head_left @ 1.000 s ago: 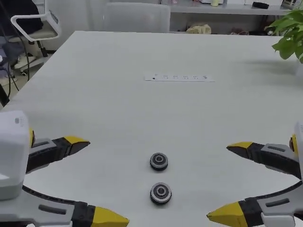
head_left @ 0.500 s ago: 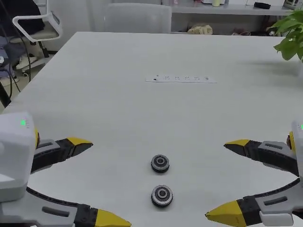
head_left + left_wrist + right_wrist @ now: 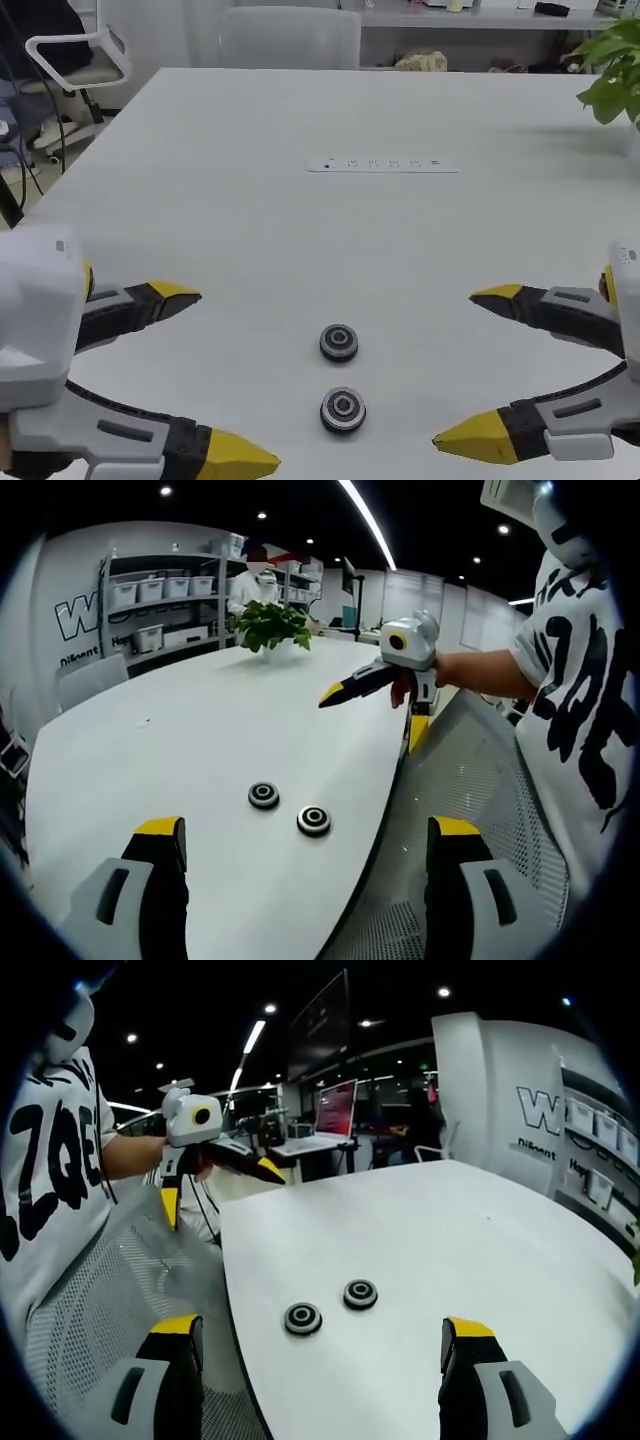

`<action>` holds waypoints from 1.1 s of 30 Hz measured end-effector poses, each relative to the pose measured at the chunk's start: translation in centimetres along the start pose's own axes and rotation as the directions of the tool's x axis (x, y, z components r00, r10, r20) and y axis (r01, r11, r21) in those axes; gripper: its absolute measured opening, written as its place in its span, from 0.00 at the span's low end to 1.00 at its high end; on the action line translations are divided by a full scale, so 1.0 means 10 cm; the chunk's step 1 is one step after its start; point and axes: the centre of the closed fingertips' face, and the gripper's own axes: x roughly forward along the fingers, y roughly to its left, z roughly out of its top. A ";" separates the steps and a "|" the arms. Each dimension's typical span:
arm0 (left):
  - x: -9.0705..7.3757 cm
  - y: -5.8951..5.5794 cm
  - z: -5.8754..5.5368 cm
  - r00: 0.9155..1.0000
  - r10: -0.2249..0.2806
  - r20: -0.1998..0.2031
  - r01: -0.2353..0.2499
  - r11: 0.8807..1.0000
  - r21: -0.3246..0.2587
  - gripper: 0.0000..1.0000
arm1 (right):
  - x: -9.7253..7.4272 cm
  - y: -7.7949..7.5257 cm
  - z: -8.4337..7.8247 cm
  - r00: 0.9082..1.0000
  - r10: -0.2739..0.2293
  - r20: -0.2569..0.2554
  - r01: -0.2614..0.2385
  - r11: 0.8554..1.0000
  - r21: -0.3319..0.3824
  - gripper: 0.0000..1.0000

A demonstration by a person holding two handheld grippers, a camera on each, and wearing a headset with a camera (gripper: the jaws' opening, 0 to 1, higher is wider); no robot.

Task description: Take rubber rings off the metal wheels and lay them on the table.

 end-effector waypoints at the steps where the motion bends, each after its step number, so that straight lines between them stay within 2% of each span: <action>1: 0.01 0.00 0.00 1.000 -0.003 -0.002 0.003 1.000 0.004 0.99 | 0.00 0.00 0.00 1.000 0.001 -0.001 -0.001 1.000 -0.001 0.99; 14: 0.08 -0.07 0.03 0.999 -0.040 -0.001 0.040 0.999 0.030 0.99 | 0.06 0.04 -0.02 0.999 0.034 -0.024 -0.035 0.998 -0.045 0.99; 24: 0.12 -0.03 -0.02 0.999 -0.040 -0.010 0.041 0.998 0.041 0.99 | 0.13 0.07 -0.09 0.997 0.061 -0.043 -0.063 0.996 -0.057 0.99; 30: 0.14 -0.02 -0.04 0.999 -0.044 -0.008 0.044 0.998 0.039 0.99 | 0.16 0.07 -0.05 0.997 0.073 -0.023 -0.075 0.995 -0.069 0.96; 33: 0.16 -0.03 -0.06 0.999 -0.049 -0.010 0.049 0.998 0.038 0.99 | 0.19 0.06 -0.08 0.996 0.078 -0.034 -0.081 0.994 -0.073 0.95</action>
